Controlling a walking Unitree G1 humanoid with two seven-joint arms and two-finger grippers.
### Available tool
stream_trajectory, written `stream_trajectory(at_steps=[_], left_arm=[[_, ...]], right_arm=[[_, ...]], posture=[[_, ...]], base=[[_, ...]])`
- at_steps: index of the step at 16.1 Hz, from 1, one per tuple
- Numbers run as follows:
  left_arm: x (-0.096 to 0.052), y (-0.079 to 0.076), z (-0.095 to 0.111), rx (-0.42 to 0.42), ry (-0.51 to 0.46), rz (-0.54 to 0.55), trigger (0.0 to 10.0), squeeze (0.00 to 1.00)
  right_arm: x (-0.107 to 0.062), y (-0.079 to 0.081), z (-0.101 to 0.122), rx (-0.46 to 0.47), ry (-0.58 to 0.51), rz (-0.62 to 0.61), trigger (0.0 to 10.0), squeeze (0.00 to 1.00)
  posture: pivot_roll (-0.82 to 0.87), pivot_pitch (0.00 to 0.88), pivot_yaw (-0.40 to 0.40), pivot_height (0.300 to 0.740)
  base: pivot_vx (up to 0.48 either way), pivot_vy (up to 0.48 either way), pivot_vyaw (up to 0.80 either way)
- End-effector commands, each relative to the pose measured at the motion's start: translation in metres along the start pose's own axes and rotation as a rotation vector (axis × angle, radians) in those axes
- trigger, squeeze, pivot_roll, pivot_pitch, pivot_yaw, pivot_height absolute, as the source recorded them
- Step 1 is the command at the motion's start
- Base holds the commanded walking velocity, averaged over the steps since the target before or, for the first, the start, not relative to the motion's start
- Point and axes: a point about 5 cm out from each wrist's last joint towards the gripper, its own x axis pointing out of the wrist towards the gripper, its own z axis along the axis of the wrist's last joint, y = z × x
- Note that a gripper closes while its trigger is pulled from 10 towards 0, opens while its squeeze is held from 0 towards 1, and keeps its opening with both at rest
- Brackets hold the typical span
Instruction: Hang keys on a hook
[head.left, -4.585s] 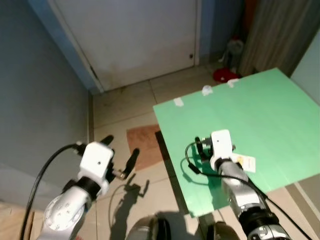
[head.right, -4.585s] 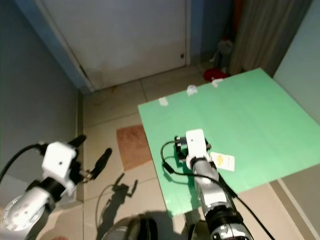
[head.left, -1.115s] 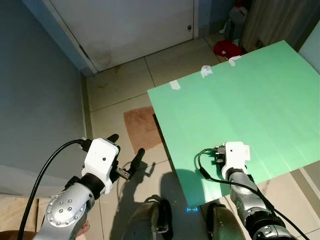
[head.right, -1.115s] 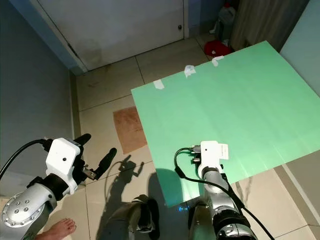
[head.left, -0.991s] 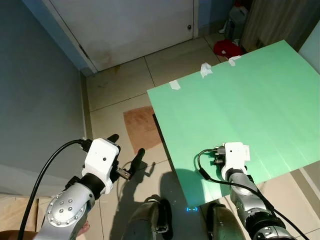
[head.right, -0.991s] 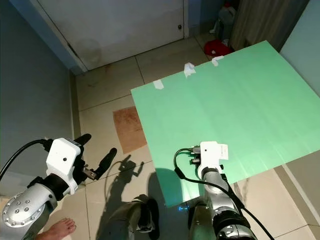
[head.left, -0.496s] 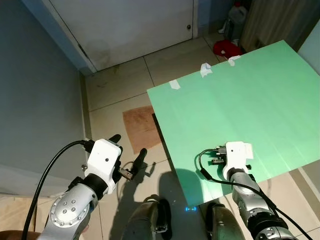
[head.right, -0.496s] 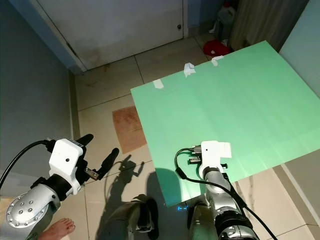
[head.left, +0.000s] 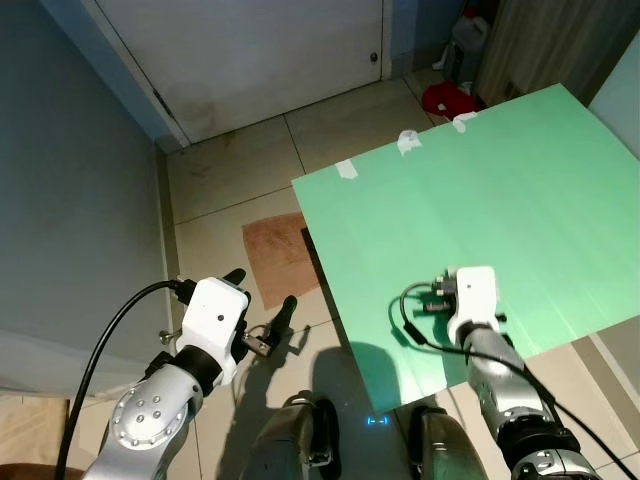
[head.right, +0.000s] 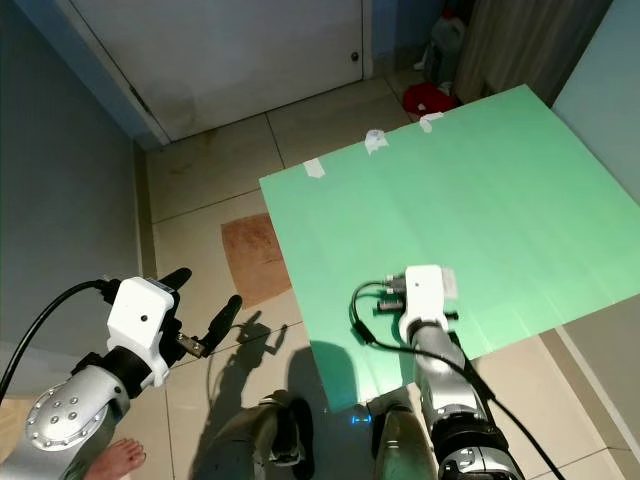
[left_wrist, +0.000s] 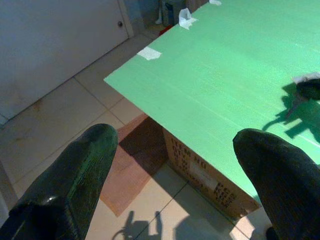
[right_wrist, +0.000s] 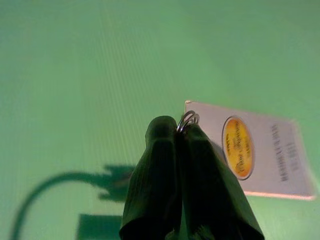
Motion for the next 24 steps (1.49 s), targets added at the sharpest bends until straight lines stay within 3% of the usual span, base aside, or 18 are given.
stream_trajectory(at_steps=[1,6,9,12,15,17,18,20,22,24], left_arm=[[0.000,0.000,-0.004,0.006,0.017,0.003,10.0,0.00],[0.023,0.000,-0.008,0.030,0.009,0.032,10.0,0.00],[0.040,0.003,-0.009,0.055,0.009,0.050,10.0,0.00],[0.053,0.007,-0.008,0.062,0.003,0.059,10.0,0.00],[0.072,0.016,-0.005,0.031,-0.022,0.059,10.0,0.00],[0.077,0.027,-0.006,-0.088,-0.042,0.106,10.0,0.00],[0.077,0.035,-0.010,-0.219,-0.058,0.152,10.0,0.00],[0.074,0.041,-0.012,-0.305,-0.078,0.187,10.0,0.00],[0.072,0.045,-0.014,-0.328,-0.090,0.209,10.0,0.00],[0.073,0.040,-0.013,-0.252,-0.104,0.161,10.0,0.00]], right_arm=[[0.000,0.005,0.003,0.022,-0.006,0.021,0.0,0.00],[0.007,0.002,0.079,0.020,-0.217,0.110,0.0,0.00],[0.008,0.006,0.113,-0.002,-0.296,0.151,0.0,0.00],[0.006,0.007,0.132,-0.028,-0.344,0.164,0.0,0.00],[0.002,-0.003,0.157,-0.047,-0.420,0.112,0.0,0.00],[-0.001,-0.018,0.151,-0.008,-0.409,0.034,0.0,0.00],[-0.005,-0.025,0.125,0.049,-0.368,-0.025,0.0,0.00],[-0.012,-0.024,0.098,0.091,-0.322,-0.054,0.0,0.00],[-0.025,-0.003,0.066,0.111,-0.265,-0.038,0.0,0.00],[-0.030,0.012,0.055,0.100,-0.250,-0.002,0.0,0.00]], posture=[[0.02,0.231,0.143,0.720],[-0.05,0.194,0.115,0.720],[-0.09,0.142,0.105,0.720],[-0.12,0.106,0.106,0.720],[-0.17,0.048,0.114,0.720],[-0.19,0.031,0.121,0.720],[-0.20,0.020,0.128,0.720],[-0.20,0.014,0.131,0.720],[-0.21,0.007,0.147,0.720],[-0.21,0.006,0.156,0.720]], base=[[0.000,0.000,0.00],[0.000,0.000,0.00],[0.000,0.000,0.00],[0.000,0.000,0.00],[0.000,0.000,0.00],[0.000,0.000,0.00],[0.000,0.000,0.00],[0.000,0.000,0.00],[0.000,0.000,0.00],[0.000,0.000,0.00]])
